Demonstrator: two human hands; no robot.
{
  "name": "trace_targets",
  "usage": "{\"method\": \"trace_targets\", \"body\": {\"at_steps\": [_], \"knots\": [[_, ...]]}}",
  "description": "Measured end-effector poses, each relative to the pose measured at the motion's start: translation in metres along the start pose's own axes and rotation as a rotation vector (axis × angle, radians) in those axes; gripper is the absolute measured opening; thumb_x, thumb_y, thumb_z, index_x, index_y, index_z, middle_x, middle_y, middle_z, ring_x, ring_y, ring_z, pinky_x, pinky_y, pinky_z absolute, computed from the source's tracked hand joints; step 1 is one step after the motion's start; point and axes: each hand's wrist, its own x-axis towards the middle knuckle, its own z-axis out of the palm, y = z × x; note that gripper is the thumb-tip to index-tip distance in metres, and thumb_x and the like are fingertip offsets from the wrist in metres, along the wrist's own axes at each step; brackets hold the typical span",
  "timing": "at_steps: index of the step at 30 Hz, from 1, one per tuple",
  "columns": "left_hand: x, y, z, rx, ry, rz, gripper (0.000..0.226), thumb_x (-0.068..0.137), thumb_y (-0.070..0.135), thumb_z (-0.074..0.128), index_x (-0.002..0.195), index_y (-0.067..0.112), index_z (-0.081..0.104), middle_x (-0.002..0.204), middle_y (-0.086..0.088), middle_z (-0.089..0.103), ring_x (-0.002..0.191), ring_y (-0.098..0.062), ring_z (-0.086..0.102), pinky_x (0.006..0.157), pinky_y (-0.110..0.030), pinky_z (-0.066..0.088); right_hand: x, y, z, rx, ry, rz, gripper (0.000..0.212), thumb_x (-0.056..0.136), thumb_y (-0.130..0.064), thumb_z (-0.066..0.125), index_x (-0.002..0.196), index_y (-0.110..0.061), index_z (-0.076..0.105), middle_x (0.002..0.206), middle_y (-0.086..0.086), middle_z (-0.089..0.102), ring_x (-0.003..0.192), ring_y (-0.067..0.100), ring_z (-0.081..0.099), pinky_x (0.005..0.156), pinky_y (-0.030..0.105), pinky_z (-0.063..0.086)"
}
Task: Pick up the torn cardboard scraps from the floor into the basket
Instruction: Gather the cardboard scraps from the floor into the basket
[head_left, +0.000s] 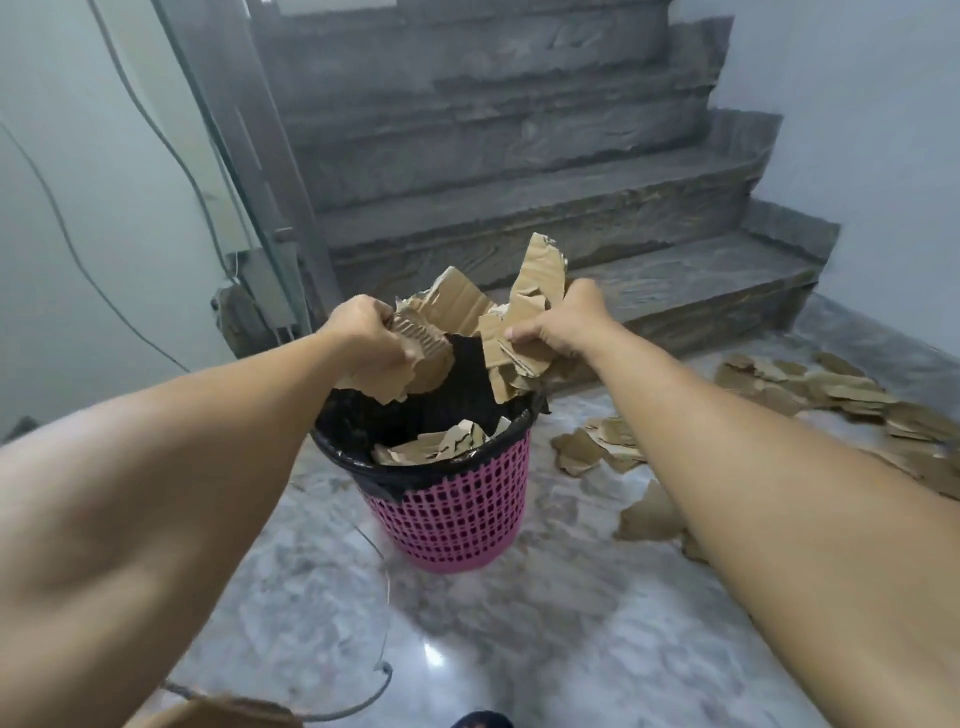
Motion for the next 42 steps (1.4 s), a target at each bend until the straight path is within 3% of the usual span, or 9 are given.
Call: {"method": "trace_targets", "body": {"at_steps": [1, 3, 8, 14, 18, 23, 33, 38, 42], "knots": [[0.001, -0.007, -0.001, 0.253, 0.061, 0.068, 0.011, 0.066, 0.015, 0.072, 0.070, 0.017, 0.062, 0.068, -0.002, 0.062, 0.061, -0.016, 0.059, 0.043, -0.022, 0.043, 0.004, 0.001, 0.013, -0.009, -0.011, 0.007, 0.065, 0.062, -0.031, 0.092, 0.104, -0.012, 0.046, 0.105, 0.005, 0.057, 0.102, 0.026, 0.058, 0.084, 0.041, 0.054], [0.012, -0.022, 0.010, 0.194, 0.255, 0.170, 0.016, 0.065, 0.020, 0.074, 0.078, 0.017, 0.065, 0.076, -0.004, 0.066, 0.070, -0.022, 0.063, 0.058, -0.027, 0.051, 0.012, 0.008, 0.037, -0.038, -0.018, 0.022, 0.067, 0.064, -0.034, 0.090, 0.110, -0.010, 0.049, 0.108, 0.006, 0.058, 0.105, 0.027, 0.058, 0.086, 0.040, 0.052], [0.034, -0.052, 0.038, 0.148, 0.192, 0.117, 0.032, 0.065, 0.032, 0.080, 0.086, 0.015, 0.065, 0.091, -0.003, 0.069, 0.085, -0.020, 0.064, 0.066, -0.025, 0.046, 0.036, 0.035, 0.088, -0.022, -0.037, 0.027, 0.081, 0.075, -0.043, 0.081, 0.139, -0.012, 0.044, 0.140, 0.010, 0.052, 0.128, 0.029, 0.048, 0.102, 0.040, 0.041], [0.045, -0.068, 0.051, 0.218, 0.056, 0.076, 0.054, 0.060, 0.047, 0.087, 0.097, 0.014, 0.065, 0.095, -0.003, 0.063, 0.089, -0.019, 0.058, 0.072, -0.030, 0.046, 0.049, 0.051, 0.093, 0.036, 0.019, 0.032, 0.053, 0.083, -0.034, 0.074, 0.129, -0.013, 0.058, 0.133, 0.009, 0.058, 0.123, 0.026, 0.054, 0.105, 0.035, 0.043], [0.041, -0.051, 0.057, 0.270, 0.049, 0.112, 0.048, 0.066, 0.047, 0.083, 0.097, 0.014, 0.067, 0.096, -0.003, 0.064, 0.088, -0.019, 0.057, 0.073, -0.030, 0.046, 0.053, 0.062, 0.066, 0.151, 0.122, 0.065, 0.018, 0.073, -0.028, 0.079, 0.083, -0.021, 0.066, 0.106, 0.009, 0.069, 0.097, 0.027, 0.068, 0.089, 0.041, 0.057], [0.024, 0.003, 0.077, 0.317, 0.035, 0.248, 0.043, 0.072, 0.047, 0.079, 0.097, 0.015, 0.066, 0.096, -0.002, 0.062, 0.087, -0.017, 0.056, 0.072, -0.028, 0.044, 0.036, 0.090, 0.004, 0.178, 0.117, 0.147, 0.016, 0.080, -0.016, 0.077, 0.079, -0.016, 0.061, 0.090, 0.008, 0.068, 0.078, 0.021, 0.070, 0.055, 0.032, 0.058], [-0.038, 0.112, 0.195, 0.468, 0.004, 0.563, 0.047, 0.077, 0.042, 0.075, 0.112, 0.013, 0.062, 0.109, -0.006, 0.064, 0.098, -0.024, 0.059, 0.077, -0.031, 0.048, -0.028, 0.211, -0.149, 0.018, 0.067, 0.404, 0.021, 0.088, -0.013, 0.070, 0.103, -0.001, 0.062, 0.088, 0.014, 0.064, 0.075, 0.021, 0.064, 0.061, 0.033, 0.059], [-0.061, 0.113, 0.281, 0.573, -0.237, 0.553, 0.051, 0.078, 0.037, 0.075, 0.121, 0.014, 0.058, 0.119, -0.007, 0.061, 0.104, -0.024, 0.060, 0.075, -0.028, 0.046, -0.048, 0.280, -0.194, 0.012, 0.082, 0.523, 0.027, 0.088, -0.016, 0.071, 0.108, -0.003, 0.061, 0.093, 0.012, 0.064, 0.076, 0.020, 0.065, 0.060, 0.033, 0.059], [-0.050, 0.100, 0.338, 0.658, -0.347, 0.512, 0.057, 0.080, 0.041, 0.073, 0.126, 0.013, 0.055, 0.126, -0.007, 0.056, 0.114, -0.026, 0.054, 0.085, -0.031, 0.045, -0.049, 0.332, -0.198, 0.014, 0.085, 0.599, 0.017, 0.086, -0.012, 0.073, 0.085, -0.006, 0.057, 0.074, 0.014, 0.058, 0.055, 0.020, 0.057, 0.050, 0.029, 0.049]]}}
